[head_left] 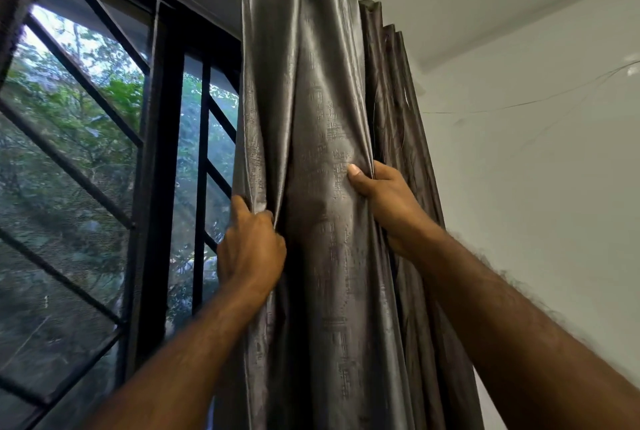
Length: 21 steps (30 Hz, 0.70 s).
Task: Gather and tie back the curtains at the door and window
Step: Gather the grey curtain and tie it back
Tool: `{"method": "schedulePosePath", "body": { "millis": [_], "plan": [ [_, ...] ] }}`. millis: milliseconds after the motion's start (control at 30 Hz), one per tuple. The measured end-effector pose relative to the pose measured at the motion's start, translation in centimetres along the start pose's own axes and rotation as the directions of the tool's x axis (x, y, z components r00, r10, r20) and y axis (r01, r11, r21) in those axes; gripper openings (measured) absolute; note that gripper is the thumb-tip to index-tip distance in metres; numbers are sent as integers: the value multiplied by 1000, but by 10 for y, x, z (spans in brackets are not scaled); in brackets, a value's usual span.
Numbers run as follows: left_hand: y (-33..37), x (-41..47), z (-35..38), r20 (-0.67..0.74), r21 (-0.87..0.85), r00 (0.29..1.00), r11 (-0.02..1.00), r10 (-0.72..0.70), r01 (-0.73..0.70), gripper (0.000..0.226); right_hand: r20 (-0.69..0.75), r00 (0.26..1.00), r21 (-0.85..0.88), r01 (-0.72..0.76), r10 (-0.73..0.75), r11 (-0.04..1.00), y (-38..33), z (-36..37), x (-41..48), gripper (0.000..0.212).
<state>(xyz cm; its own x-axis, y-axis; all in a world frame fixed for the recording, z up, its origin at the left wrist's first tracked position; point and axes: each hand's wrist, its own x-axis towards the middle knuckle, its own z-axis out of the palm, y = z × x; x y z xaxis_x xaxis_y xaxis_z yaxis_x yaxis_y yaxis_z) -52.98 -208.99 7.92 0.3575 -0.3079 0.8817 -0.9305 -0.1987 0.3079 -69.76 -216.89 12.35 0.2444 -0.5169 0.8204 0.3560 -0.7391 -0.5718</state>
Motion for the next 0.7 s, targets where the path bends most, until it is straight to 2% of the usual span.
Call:
{"method": "schedulePosePath", "body": {
  "millis": [67,100,133,167,233,300,333,367,400,500,600,700],
  "plan": [
    [8,-8,-5,-27,-81,1000,997,14,-16,15,-64,998,-313,-9,-12,950,0,0,2,25],
    [15,-14,-8,-48,-115,998,993,35,-40,16,-106,994,-491,-29,-26,870,2,2,3,28],
    [22,-19,-11,-74,-134,995,988,67,-77,19,-147,988,-607,-61,-37,792,4,7,3,30],
    [31,-24,-13,-94,-141,990,983,104,-116,20,-174,984,-642,-87,-35,762,5,13,3,35],
    [46,-31,-17,-84,-156,984,974,156,-167,14,-168,986,-553,-107,16,826,3,25,-2,58],
    [57,-33,-19,-25,-180,980,964,195,-197,12,-94,992,-375,-110,80,920,1,37,-3,85],
    [59,-33,-19,9,-188,977,960,212,-207,15,-51,994,-328,-109,97,938,1,39,-4,91],
    [59,-32,-20,42,-198,975,959,217,-204,18,-10,995,-324,-102,104,940,1,40,-3,85],
    [56,-31,-23,71,-224,976,957,204,-184,22,9,995,-343,-93,103,935,3,38,-1,70],
    [39,-29,-32,74,-339,991,937,110,-79,39,-65,995,-379,-92,73,921,9,26,9,32],
    [13,-29,-47,-44,-320,998,945,53,-65,52,-122,991,-360,-100,59,927,7,39,9,16],
    [-14,-27,-70,-110,-223,994,975,-3,-21,55,-27,999,-305,14,-23,952,-11,94,1,16]
  ]
}}
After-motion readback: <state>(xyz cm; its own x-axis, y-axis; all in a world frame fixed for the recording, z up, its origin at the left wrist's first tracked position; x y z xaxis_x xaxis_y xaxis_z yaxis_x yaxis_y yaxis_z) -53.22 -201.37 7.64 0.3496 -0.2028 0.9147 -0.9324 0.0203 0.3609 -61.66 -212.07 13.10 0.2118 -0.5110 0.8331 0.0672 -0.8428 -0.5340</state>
